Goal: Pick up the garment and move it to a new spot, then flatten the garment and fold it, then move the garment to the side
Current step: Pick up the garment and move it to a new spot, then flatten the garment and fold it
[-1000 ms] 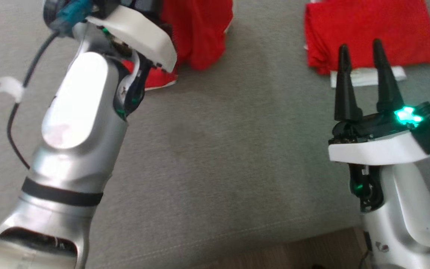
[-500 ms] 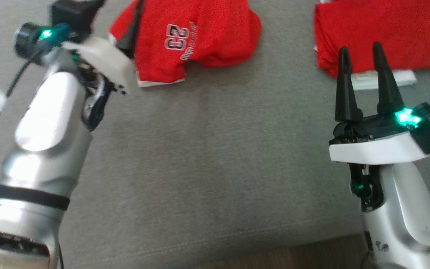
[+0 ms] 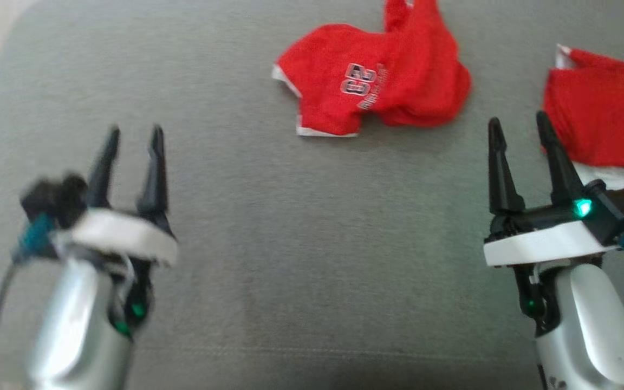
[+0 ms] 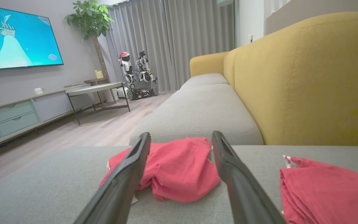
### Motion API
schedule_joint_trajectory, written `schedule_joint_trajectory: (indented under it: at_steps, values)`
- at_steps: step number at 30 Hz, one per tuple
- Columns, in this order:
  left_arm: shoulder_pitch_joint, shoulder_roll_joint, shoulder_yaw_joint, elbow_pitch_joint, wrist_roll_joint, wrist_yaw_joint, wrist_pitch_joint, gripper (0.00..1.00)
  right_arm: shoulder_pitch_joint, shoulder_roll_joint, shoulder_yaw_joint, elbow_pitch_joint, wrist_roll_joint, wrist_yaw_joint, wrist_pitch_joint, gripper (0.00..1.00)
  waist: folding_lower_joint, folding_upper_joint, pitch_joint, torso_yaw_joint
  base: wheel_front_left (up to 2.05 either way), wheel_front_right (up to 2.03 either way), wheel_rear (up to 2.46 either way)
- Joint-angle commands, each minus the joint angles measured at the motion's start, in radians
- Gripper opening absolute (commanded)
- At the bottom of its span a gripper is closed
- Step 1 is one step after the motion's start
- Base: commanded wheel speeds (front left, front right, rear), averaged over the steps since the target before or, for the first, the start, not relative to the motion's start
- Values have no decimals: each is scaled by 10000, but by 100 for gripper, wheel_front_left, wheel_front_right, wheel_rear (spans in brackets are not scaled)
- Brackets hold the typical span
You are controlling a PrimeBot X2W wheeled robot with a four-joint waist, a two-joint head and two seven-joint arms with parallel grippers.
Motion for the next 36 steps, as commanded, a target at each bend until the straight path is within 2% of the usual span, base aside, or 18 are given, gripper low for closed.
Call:
schedule_joint_trajectory:
  at_steps: [1, 6, 13, 17, 22, 28, 36]
  values:
    - [-110, 26, 473, -580, -21, 23, -116, 100, -171, 53, 135, -361, -92, 65, 78, 100, 0, 0, -142, 437, 0, 0, 0]
    - [805, -834, 987, -1426, 307, -160, -118, 100, -379, 53, 264, -474, -387, 65, 501, 100, 0, 0, -67, 981, 0, 0, 0]
    - [810, -1336, 1163, -1382, 743, -617, -119, 100, -1353, 53, 1129, 35, -1205, 65, 1675, 100, 0, 0, 199, 1698, 0, 0, 0]
    - [862, -1503, 1227, -1153, 756, -760, -119, 100, -2187, -159, 2100, 1207, -1292, 65, 2535, 100, 0, 0, 378, 2104, 0, 0, 0]
    - [840, -1579, 1002, -862, 663, -886, -119, 100, -3445, -622, 2698, 3098, -1642, 65, 3282, 100, 0, 0, 698, 2655, 0, 0, 0]
    - [720, -1587, 419, -722, 103, -864, -120, 100, -4372, -781, 2321, 4983, -2312, 65, 3417, 100, 0, 0, 962, 3310, 0, 0, 0]
    - [649, -1589, 216, -681, -203, -718, -120, 100, -4873, -711, 1874, 6511, -2695, 65, 3273, 100, 0, 0, 1117, 3760, 0, 0, 0]
